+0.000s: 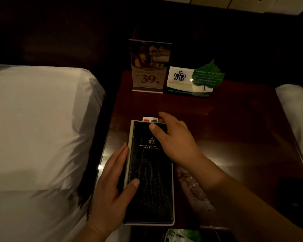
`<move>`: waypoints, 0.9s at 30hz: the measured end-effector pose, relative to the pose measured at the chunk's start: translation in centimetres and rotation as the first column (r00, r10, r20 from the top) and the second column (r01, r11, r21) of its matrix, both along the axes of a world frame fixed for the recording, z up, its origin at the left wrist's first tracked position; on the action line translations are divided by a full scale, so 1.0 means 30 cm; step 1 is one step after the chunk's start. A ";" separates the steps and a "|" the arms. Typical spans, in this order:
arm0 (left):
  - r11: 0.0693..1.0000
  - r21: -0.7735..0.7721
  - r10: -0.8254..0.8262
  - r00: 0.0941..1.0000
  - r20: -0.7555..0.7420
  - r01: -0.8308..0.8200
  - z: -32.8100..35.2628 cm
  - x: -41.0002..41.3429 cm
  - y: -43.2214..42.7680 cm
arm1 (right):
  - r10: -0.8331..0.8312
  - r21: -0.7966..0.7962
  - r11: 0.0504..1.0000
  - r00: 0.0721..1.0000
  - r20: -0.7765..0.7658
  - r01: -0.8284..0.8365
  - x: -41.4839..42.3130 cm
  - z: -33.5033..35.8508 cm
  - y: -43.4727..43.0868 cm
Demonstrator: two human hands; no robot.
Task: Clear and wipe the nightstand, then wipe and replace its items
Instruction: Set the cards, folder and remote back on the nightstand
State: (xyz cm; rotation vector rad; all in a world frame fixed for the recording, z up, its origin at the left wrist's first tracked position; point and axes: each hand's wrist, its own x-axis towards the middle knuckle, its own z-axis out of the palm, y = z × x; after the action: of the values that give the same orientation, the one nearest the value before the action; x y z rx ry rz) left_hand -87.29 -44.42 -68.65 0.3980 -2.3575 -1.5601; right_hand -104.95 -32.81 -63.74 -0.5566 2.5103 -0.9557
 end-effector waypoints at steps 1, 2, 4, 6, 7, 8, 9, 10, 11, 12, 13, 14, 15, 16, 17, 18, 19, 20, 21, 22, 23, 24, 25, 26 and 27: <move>1.000 0.002 -0.002 1.000 -0.002 0.002 0.000 -0.001 -0.001 | -0.005 0.002 1.000 1.000 -0.005 0.005 -0.002 -0.001 -0.001; 1.000 0.005 -0.003 1.000 -0.005 0.003 -0.001 -0.001 0.000 | -0.011 0.000 1.000 1.000 -0.004 0.011 -0.004 -0.003 0.000; 1.000 0.008 -0.002 1.000 -0.012 0.003 -0.005 -0.002 -0.002 | -0.036 -0.030 0.999 0.999 -0.005 0.036 -0.001 -0.004 0.009; 1.000 0.000 -0.007 1.000 -0.018 0.007 -0.009 -0.001 -0.005 | -0.123 -0.102 0.987 0.992 0.012 0.123 0.023 -0.001 0.042; 1.000 -0.006 -0.011 1.000 -0.021 0.011 -0.011 0.000 -0.007 | -0.182 -0.141 0.972 0.982 0.041 0.186 0.047 0.002 0.068; 1.000 -0.013 -0.014 1.000 -0.025 0.013 -0.012 0.001 -0.009 | -0.238 -0.167 0.954 0.968 0.083 0.249 0.081 0.001 0.099; 1.000 -0.019 -0.017 0.999 -0.029 0.016 -0.013 0.002 -0.010 | -0.284 -0.185 0.934 0.949 0.134 0.306 0.124 -0.003 0.131; 1.000 -0.020 -0.020 0.999 -0.028 0.020 -0.013 0.002 -0.010 | -0.317 -0.201 0.914 0.930 0.188 0.352 0.174 -0.011 0.160; 1.000 -0.017 -0.022 0.999 -0.026 0.022 -0.012 0.002 -0.009 | -0.329 -0.223 0.898 0.914 0.236 0.381 0.226 -0.018 0.179; 1.000 -0.013 -0.023 0.999 -0.023 0.023 -0.012 0.003 -0.006 | -0.326 -0.241 0.887 0.904 0.276 0.394 0.275 -0.024 0.188; 1.000 -0.011 -0.024 1.000 -0.018 0.024 -0.011 0.004 -0.004 | -0.319 -0.247 0.884 0.899 0.301 0.396 0.316 -0.030 0.187; 1.000 -0.013 -0.026 1.000 -0.013 0.026 -0.010 0.004 -0.003 | -0.314 -0.242 0.888 0.899 0.305 0.391 0.342 -0.038 0.181; 0.999 -0.016 -0.028 1.000 -0.008 0.028 -0.010 0.005 -0.003 | -0.313 -0.232 0.893 0.902 0.297 0.386 0.355 -0.047 0.173; 0.999 -0.016 -0.030 1.000 -0.004 0.030 -0.009 0.005 -0.004 | -0.313 -0.226 0.895 0.903 0.294 0.384 0.355 -0.053 0.167; 0.999 -0.014 -0.031 1.000 -0.003 0.031 -0.009 0.004 -0.004 | -0.306 -0.226 0.897 0.904 0.299 0.379 0.347 -0.057 0.162; 0.999 -0.012 -0.032 0.999 -0.005 0.032 -0.009 0.005 -0.004 | -0.293 -0.227 0.902 0.907 0.301 0.367 0.336 -0.061 0.160; 0.999 -0.008 -0.034 0.999 -0.006 0.034 -0.010 0.005 -0.003 | -0.278 -0.229 0.908 0.914 0.296 0.351 0.326 -0.065 0.161; 0.999 -0.003 -0.034 0.999 -0.006 0.034 -0.010 0.005 -0.001 | -0.268 -0.227 0.914 0.919 0.289 0.338 0.320 -0.070 0.163; 0.999 0.003 -0.033 0.999 -0.004 0.033 -0.010 0.005 -0.001 | -0.263 -0.222 0.918 0.923 0.281 0.329 0.317 -0.074 0.165; 1.000 0.007 -0.029 1.000 -0.002 0.029 -0.011 0.005 0.000 | -0.258 -0.217 0.922 0.926 0.274 0.321 0.317 -0.076 0.165; 1.000 0.008 -0.023 1.000 0.002 0.023 -0.013 0.007 0.000 | -0.251 -0.217 0.925 0.930 0.269 0.313 0.319 -0.078 0.165; 1.000 0.005 -0.018 1.000 0.004 0.018 -0.014 0.008 0.000 | -0.241 -0.220 0.927 0.932 0.271 0.304 0.320 -0.078 0.168; 1.000 0.001 -0.013 1.000 0.004 0.013 -0.014 0.010 0.001 | -0.229 -0.226 0.929 0.934 0.276 0.294 0.317 -0.074 0.173; 1.000 0.000 -0.008 1.000 0.001 0.008 -0.013 0.010 0.002 | -0.220 -0.231 0.930 0.935 0.279 0.287 0.308 -0.066 0.179; 1.000 0.001 -0.005 1.000 -0.004 0.005 -0.013 0.009 0.003 | -0.218 -0.231 0.931 0.939 0.267 0.282 0.290 -0.056 0.185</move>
State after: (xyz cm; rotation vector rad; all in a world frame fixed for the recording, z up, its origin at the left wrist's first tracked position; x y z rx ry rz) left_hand -87.01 -44.33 -69.04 0.3891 -2.3567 -1.5627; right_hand -96.25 -27.24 -65.41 -0.1781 2.2868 -1.3826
